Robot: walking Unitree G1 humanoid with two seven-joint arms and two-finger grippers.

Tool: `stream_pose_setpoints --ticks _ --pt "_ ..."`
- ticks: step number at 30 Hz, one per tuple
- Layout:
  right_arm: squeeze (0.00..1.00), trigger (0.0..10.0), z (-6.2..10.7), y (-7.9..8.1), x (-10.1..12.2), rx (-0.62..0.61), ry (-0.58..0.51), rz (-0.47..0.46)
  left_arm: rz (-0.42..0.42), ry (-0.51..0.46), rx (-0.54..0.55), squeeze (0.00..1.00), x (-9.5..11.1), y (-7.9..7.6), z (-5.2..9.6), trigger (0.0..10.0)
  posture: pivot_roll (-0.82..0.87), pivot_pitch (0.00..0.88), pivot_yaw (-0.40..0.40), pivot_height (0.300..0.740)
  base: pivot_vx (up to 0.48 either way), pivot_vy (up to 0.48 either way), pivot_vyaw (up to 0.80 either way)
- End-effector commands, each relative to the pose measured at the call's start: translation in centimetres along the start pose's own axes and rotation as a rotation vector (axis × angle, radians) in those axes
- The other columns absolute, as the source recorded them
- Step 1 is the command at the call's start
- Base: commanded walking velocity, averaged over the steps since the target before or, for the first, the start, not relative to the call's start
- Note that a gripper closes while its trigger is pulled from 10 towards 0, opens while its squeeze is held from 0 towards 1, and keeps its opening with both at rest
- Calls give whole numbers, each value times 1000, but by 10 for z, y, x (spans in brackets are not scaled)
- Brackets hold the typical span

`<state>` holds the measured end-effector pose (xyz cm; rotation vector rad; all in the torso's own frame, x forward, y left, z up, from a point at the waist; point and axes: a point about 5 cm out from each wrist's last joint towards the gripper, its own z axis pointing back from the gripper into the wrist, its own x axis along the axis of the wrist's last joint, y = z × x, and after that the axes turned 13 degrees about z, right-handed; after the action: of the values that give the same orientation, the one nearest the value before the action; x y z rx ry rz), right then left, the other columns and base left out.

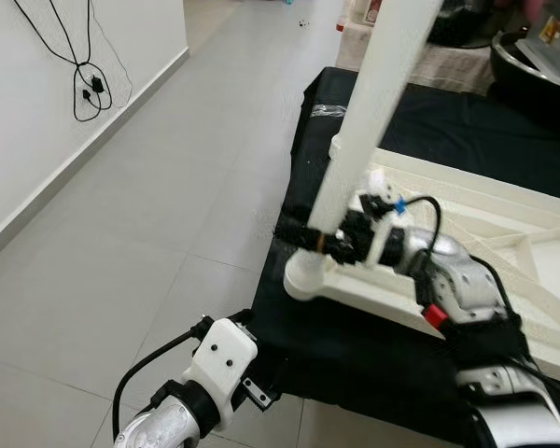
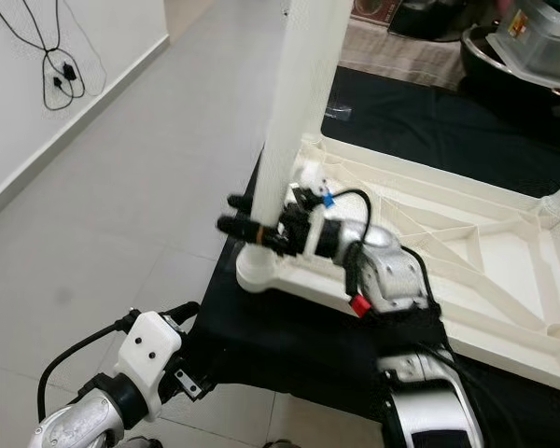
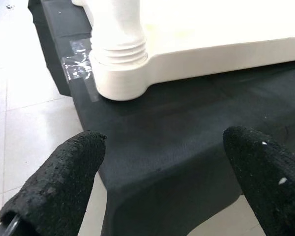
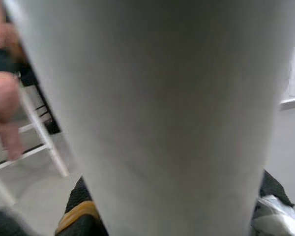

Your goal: Building children table

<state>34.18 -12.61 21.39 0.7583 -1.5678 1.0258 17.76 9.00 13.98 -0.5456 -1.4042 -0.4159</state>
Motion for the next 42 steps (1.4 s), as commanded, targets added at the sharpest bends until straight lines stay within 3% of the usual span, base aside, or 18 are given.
stream_pose_setpoints --ticks 1,5,7,8,9,13,16,24,25,26,27,29,32,37,38,39,40,42 --pt "0 0 2 -4 -1 -44 -7 -18 -7 22 -9 0 -3 -3 2 10000 152 153 -135 740 0 0 0" --pt "0 0 6 -18 -2 -279 30 -7 -4 27 -13 0 -3 -4 2 10000 138 141 -134 740 0 0 0" --pt "0 0 21 -31 -16 -687 159 19 -1 29 -17 0 -5 -5 3 10000 130 129 -134 740 0 0 0" --pt "0 0 21 -31 -16 -687 159 19 -1 29 -17 0 -5 -5 3 10000 130 129 -134 740 0 0 0" --pt "0 0 31 -30 -23 -872 200 6 0 30 -18 0 -5 -5 3 10000 129 124 -132 740 0 0 0" --pt "0 0 31 -30 -23 -872 200 6 0 30 -18 0 -5 -5 3 10000 129 124 -132 740 0 0 0" --pt "0 0 48 -8 -30 -1239 294 -16 -3 31 -19 0 -6 -4 2 10000 130 112 -127 740 0 0 0" --pt "0 0 48 20 -36 -1443 369 -98 2 32 -15 0 -7 -3 1 10000 136 115 -129 740 0 0 0" --pt "0 10000 26 26 -30 -1352 245 -173 4 28 -6 0 -6 -1 0 10000 136 118 -123 740 0 0 0" --pt "0 10000 26 26 -30 -1352 245 -173 4 28 -6 0 -6 -1 0 10000 136 118 -123 740 0 0 0" --pt "1000 10000 4 27 -19 -1226 100 -219 10 27 -7 0 -6 -1 0 10000 132 116 -125 740 0 0 0" --pt "1000 10000 4 27 -19 -1226 100 -219 10 27 -7 0 -6 -1 0 10000 132 116 -125 740 0 0 0" --pt "1000 10000 -17 23 1 -1047 -90 -240 15 24 -4 0 -5 0 -1 10000 129 119 -123 740 0 0 0" --pt "1000 10000 -19 18 6 -1008 -118 -229 13 25 -3 0 -6 0 -1 10000 127 119 -125 740 0 0 0" --pt "0 10000 -18 10 11 -883 -161 -222 11 26 -2 0 -6 1 -2 10000 122 117 -126 740 0 0 0" --pt "0 10000 -18 10 11 -883 -161 -222 11 26 -2 0 -6 1 -2 10000 122 117 -126 740 0 0 0" --pt "0 10000 -10 1 12 -652 -192 -260 17 24 2 0 -6 1 -3 10000 122 112 -133 740 0 0 0" --pt "0 10000 -1 -1 15 -423 -221 -292 17 23 2 0 -6 1 -3 10000 128 111 -139 740 0 0 0"
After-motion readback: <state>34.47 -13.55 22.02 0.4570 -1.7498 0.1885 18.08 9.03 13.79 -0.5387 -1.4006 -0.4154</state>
